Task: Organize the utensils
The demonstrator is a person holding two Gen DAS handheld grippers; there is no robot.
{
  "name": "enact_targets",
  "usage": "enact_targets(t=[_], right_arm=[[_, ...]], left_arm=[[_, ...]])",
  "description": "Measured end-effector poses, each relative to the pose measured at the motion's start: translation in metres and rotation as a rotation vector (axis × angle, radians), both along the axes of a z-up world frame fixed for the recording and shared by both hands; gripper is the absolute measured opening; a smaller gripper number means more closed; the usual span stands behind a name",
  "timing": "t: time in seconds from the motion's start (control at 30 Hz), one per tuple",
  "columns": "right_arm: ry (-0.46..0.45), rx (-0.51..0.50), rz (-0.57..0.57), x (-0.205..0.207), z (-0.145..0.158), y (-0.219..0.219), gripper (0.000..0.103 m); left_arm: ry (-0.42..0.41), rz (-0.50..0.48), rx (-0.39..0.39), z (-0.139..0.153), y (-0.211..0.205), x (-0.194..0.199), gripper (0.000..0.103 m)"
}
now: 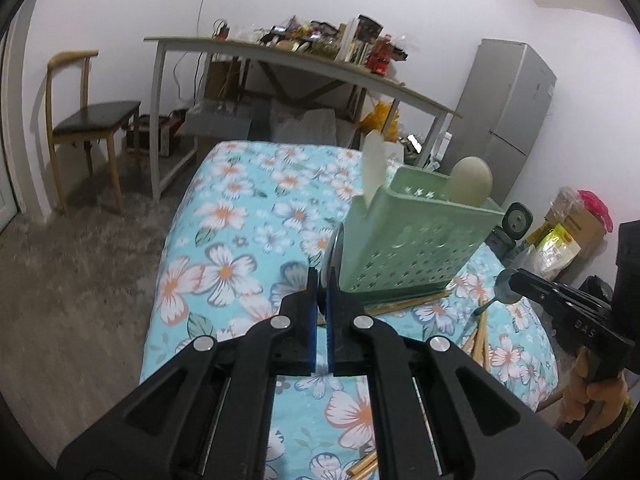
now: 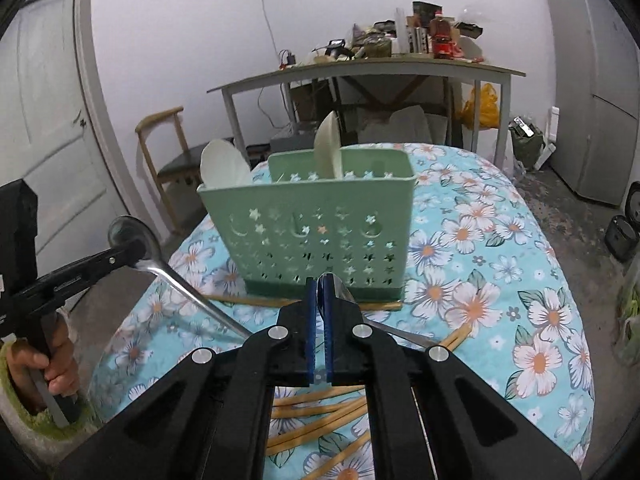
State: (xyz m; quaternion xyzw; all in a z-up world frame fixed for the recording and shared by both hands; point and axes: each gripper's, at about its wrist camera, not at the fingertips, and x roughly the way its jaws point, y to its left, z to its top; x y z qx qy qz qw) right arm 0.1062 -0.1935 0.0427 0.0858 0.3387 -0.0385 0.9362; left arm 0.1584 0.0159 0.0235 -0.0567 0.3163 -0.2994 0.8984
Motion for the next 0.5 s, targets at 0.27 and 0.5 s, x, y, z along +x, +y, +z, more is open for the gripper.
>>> enact_targets(t=[0.27, 0.5], right_arm=[[-0.094, 0.109, -0.023, -0.013, 0.011, -0.02, 0.003], [-0.151, 0.172, -0.013, -0.021, 0.02, -0.031, 0.002]], left_arm=[[-0.05, -0.047, 0.029, 0.031, -0.008, -0.012, 0.003], [-0.112, -0.067, 0.008, 0.073, -0.01, -0.023, 0.003]])
